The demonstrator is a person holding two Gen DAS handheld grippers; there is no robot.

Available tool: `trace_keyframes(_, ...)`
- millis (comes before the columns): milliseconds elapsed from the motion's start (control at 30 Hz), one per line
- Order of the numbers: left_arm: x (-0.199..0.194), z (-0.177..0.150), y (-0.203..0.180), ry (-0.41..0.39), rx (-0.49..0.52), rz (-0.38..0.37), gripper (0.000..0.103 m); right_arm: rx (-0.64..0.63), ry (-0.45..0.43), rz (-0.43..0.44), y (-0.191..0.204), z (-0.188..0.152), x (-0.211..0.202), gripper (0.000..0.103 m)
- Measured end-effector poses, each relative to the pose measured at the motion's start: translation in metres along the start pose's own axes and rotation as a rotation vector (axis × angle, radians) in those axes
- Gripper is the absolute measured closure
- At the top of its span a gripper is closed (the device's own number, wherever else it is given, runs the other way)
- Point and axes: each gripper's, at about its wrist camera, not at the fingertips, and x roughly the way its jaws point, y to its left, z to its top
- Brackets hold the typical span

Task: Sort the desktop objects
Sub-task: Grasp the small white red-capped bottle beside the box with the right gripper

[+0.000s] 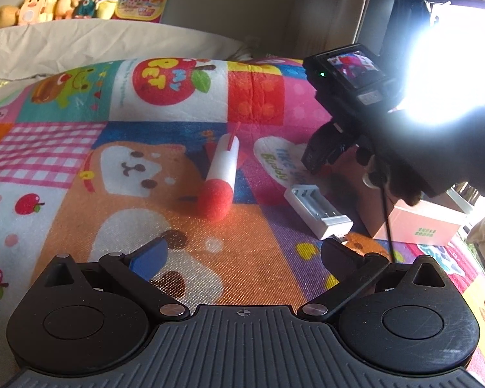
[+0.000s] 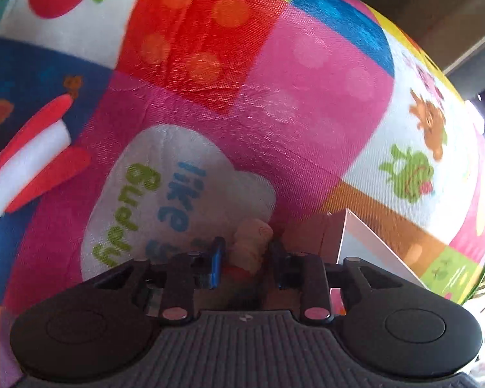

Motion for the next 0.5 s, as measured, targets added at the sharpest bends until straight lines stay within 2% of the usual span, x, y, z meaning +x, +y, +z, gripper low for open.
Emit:
trace_keyframes(100, 0.0, 0.0, 0.0, 0.002, 0.0, -0.001, 0.0, -0.047, -0.004, 0.035, 0.004, -0.015, -0.015, 0.079)
trace_keyframes(233, 0.001, 0.0, 0.0, 0.007, -0.002, 0.0, 0.0, -0.096, -0.016, 0.156, 0.009, -0.047, -0.048, 0.078)
trace_keyframes(333, 0.001, 0.0, 0.0, 0.01, -0.003, 0.002, 0.0, -0.118, -0.031, 0.242, 0.013, -0.08, -0.076, 0.078)
trace_keyframes(433, 0.002, 0.0, -0.001, 0.012, 0.001, 0.004, 0.0, -0.094, -0.02, 0.366, 0.007, -0.123, -0.101, 0.078)
trace_keyframes(500, 0.003, 0.0, -0.001, 0.019, 0.002, 0.006, 0.0, -0.077, -0.027, 0.415, -0.002, -0.15, -0.114, 0.078)
